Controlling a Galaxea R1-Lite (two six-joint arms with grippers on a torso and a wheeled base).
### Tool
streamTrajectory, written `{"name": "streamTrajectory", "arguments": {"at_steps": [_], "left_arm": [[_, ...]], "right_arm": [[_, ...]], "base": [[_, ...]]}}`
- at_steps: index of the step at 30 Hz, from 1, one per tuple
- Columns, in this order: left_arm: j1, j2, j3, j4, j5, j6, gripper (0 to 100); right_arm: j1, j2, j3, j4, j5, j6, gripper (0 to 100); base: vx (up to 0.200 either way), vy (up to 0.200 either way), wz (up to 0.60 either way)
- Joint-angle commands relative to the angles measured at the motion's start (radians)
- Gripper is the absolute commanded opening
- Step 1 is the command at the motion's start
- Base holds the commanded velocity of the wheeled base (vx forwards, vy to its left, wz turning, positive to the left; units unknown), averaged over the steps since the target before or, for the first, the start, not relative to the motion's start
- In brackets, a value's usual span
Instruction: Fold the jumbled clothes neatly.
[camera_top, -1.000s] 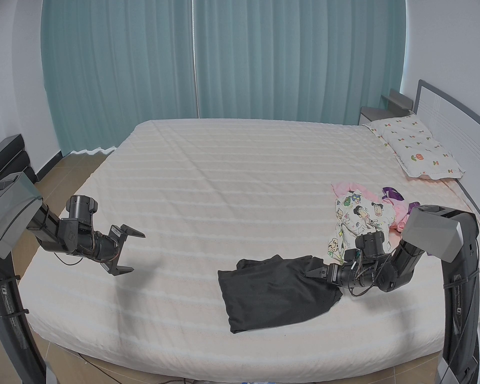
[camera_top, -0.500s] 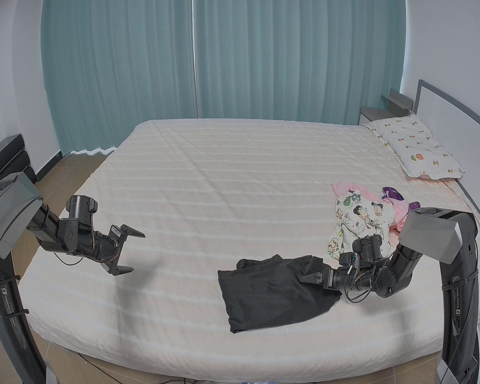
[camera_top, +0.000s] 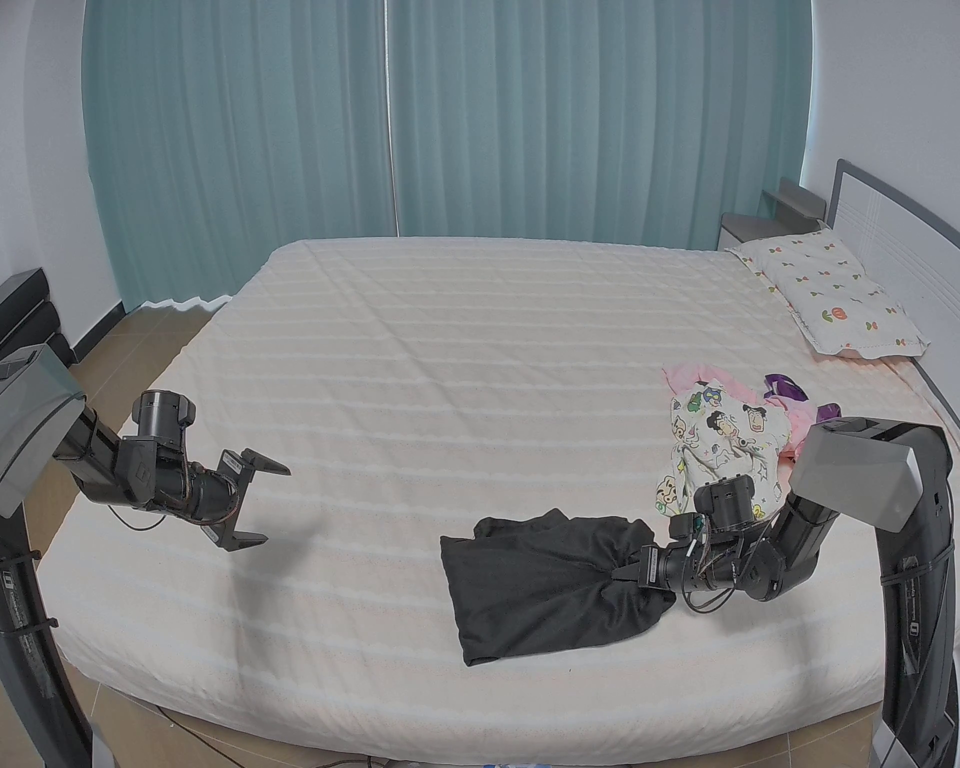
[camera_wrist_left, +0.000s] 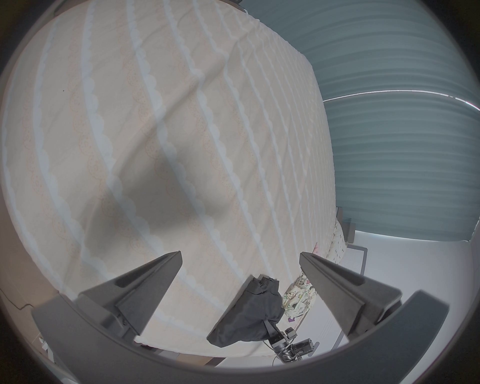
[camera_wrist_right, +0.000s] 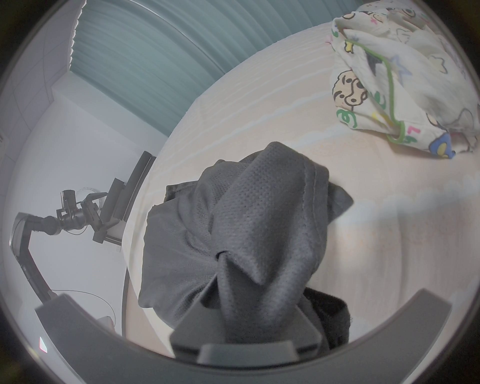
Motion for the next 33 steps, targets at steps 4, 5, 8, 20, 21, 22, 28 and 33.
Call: {"name": "streamTrajectory", "arguments": {"at_steps": [4,5,8,20,21,22,28,33], "left_arm": [[-0.006,0.001,0.000,-0.001,0.015,0.000,100],[-0.006,0.001,0.000,-0.001,0.015,0.000,100],[-0.006,0.001,0.000,-0.001,0.015,0.000,100],[-0.006,0.001,0.000,-0.001,0.015,0.000,100],[-0.006,0.001,0.000,-0.001,0.015,0.000,100],[-0.006,0.001,0.000,-0.001,0.015,0.000,100],[-0.006,0.001,-0.001,-0.001,0.014,0.000,100],[-0.006,0.001,0.000,0.001,0.012,0.003,100]], "right_arm": [[0.005,-0.130,-0.019,0.180,-0.008,0.063,0],[0.005,-0.152,-0.019,0.206,-0.009,0.066,0],[0.008,-0.187,0.006,0.235,-0.039,0.068,0],[0.020,-0.202,0.112,0.198,-0.118,0.103,0],[0.017,-0.208,0.113,0.195,-0.120,0.103,0],[0.015,-0.213,0.116,0.195,-0.120,0.103,0],[-0.020,-0.224,0.161,0.190,-0.121,0.083,0],[-0.045,-0.227,0.167,0.172,-0.121,0.077,0]], "base": [[0.000,0.000,0.00],[0.000,0.000,0.00],[0.000,0.000,0.00],[-0.100,0.000,0.00],[0.000,0.000,0.00],[0.000,0.000,0.00],[0.000,0.000,0.00],[0.000,0.000,0.00]]}}
